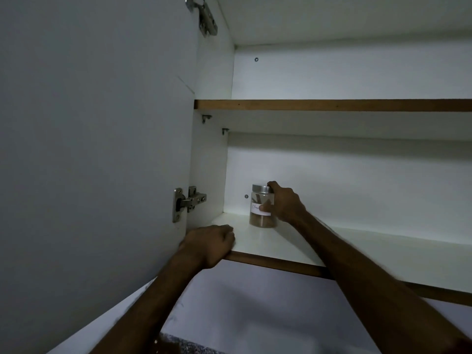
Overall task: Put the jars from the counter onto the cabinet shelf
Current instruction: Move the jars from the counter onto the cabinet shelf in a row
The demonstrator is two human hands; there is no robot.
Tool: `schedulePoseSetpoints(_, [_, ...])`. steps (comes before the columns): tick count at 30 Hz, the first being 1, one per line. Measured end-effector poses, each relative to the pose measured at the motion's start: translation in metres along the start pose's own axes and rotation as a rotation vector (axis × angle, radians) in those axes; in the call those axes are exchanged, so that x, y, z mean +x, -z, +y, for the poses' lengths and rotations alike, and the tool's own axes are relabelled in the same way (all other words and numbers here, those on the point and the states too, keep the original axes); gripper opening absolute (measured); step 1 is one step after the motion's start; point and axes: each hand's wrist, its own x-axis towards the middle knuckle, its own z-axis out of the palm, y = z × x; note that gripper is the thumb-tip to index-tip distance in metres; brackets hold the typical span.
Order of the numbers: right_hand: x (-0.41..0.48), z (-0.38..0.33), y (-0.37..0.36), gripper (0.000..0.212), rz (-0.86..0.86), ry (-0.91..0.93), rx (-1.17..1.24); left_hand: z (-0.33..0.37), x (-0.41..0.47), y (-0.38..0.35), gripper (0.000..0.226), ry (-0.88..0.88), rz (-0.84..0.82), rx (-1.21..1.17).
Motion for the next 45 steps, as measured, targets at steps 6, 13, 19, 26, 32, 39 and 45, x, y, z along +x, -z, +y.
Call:
schedulePoseSetpoints(6, [0.032,0.004,-0.020,0.059,-0.049,-0.034,0.001,-0.002,0.001,-0.004,0.054,-0.039,0.039,0.003])
schedulePoseSetpoints(13, [0.032,0.008,-0.020,0.089,-0.107,-0.051,0.062,-0.001,0.004,-0.004,0.040,-0.024,0.052,-0.016])
schedulePoseSetpoints(19, [-0.021,-0.008,-0.020,0.093,-0.211,-0.073,0.022,0.004,-0.006,-0.001,0.041,-0.004,0.035,0.047])
schedulePoseSetpoints(26, [-0.125,-0.046,-0.025,0.066,-0.155,-0.041,-0.290,0.016,-0.056,-0.019,0.035,-0.182,0.449,0.008])
schedulePoseSetpoints(32, [-0.256,-0.035,-0.121,0.058,0.180,0.325,-0.046,0.006,-0.149,-0.100,0.064,-0.282,0.306,-0.122])
schedulePoseSetpoints(39, [-0.503,0.026,-0.292,0.088,-0.891,0.055,0.055,-0.040,-0.321,-0.243,0.058,-0.062,-0.728,0.094])
schedulePoseSetpoints(45, [-0.572,0.045,-0.337,0.086,-1.200,0.216,-0.289,-0.056,-0.370,-0.273,0.041,-0.004,-1.065,-0.061])
